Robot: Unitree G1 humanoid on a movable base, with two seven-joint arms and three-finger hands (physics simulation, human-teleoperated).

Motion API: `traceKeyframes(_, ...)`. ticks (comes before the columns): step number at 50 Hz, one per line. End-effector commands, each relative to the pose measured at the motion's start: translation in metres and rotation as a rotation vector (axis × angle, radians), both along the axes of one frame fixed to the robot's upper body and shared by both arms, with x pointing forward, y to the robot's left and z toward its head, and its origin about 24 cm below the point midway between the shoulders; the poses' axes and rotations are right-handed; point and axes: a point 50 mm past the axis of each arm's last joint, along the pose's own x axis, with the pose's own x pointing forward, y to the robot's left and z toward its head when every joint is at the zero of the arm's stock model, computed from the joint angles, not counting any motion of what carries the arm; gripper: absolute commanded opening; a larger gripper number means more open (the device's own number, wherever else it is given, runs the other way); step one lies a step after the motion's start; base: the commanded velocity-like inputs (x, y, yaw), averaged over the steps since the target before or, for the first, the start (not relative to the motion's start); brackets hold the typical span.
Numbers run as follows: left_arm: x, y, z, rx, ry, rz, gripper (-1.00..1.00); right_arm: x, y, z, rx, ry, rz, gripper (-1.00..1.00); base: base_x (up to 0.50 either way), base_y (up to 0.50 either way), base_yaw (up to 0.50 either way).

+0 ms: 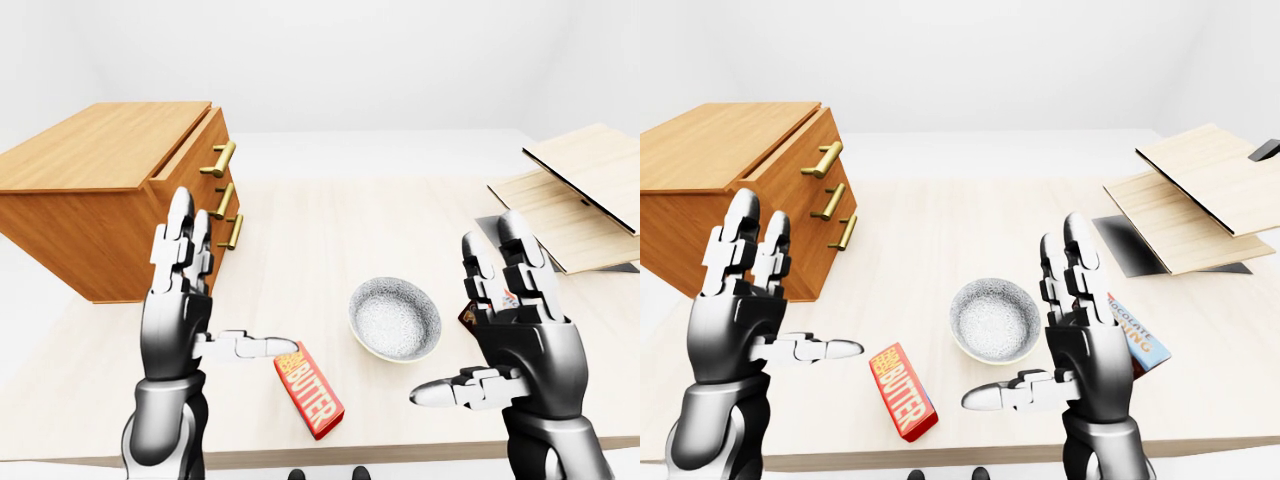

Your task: Close the top drawer of the cabinet and put the bowl on top of it.

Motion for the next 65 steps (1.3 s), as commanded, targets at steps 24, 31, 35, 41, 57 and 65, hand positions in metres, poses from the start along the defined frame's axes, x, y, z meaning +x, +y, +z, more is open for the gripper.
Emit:
traceKeyframes(24, 0.05, 0.008, 0.008, 0.007, -0.033, 0.039, 1.0, -0.002, -0.003, 0.004, 0.005, -0.023, 0.001, 1.0, 0.0, 0.0, 0.0)
traceKeyframes(31, 0.07, 0.008, 0.001, 0.001, 0.016, 0.044, 1.0, -0.003, -0.002, 0.005, 0.007, -0.026, 0.002, 1.0, 0.0, 0.0, 0.0)
traceKeyframes(35, 0.08, 0.008, -0.002, 0.001, 0.04, 0.044, 1.0, -0.004, -0.003, 0.007, 0.014, -0.04, 0.011, 1.0, 0.0, 0.0, 0.0)
traceKeyframes(41, 0.09, 0.01, -0.003, 0.003, 0.057, 0.048, 1.0, -0.005, -0.003, 0.008, 0.019, -0.045, 0.015, 1.0, 0.0, 0.0, 0.0)
traceKeyframes(57, 0.123, 0.018, -0.007, -0.043, 0.13, 0.045, 1.0, -0.003, -0.004, 0.007, 0.02, -0.044, 0.017, 1.0, 0.0, 0.0, 0.0)
traceKeyframes(65, 0.137, 0.022, -0.016, -0.079, 0.195, 0.037, 1.0, -0.002, -0.004, 0.007, 0.021, -0.047, 0.016, 1.0, 0.0, 0.0, 0.0)
